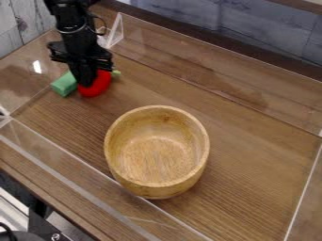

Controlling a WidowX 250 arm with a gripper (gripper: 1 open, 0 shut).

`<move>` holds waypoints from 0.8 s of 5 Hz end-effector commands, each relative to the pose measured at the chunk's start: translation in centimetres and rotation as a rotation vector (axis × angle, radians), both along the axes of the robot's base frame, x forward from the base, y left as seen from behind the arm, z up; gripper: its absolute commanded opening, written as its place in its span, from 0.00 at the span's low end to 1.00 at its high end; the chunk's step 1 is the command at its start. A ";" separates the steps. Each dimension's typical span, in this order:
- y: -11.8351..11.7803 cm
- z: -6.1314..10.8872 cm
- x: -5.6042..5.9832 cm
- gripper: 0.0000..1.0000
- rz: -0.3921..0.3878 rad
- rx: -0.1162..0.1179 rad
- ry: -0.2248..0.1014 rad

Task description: Move the red fruit to the left

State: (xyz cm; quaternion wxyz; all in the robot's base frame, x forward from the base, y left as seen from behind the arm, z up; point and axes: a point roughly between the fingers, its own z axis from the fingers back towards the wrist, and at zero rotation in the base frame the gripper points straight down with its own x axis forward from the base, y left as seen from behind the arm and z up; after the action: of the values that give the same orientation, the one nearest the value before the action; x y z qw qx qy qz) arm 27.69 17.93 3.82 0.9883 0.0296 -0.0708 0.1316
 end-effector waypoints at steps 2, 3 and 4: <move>1.8 -0.7 -0.8 0.00 -0.034 0.006 0.025; 1.4 -2.1 -0.9 0.00 -0.054 0.001 0.049; 1.3 -2.8 -1.2 0.00 -0.055 -0.007 0.072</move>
State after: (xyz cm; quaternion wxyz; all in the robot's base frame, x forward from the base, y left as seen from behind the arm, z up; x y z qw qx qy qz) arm 26.95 19.13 2.41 0.9926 0.0306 -0.0505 0.1065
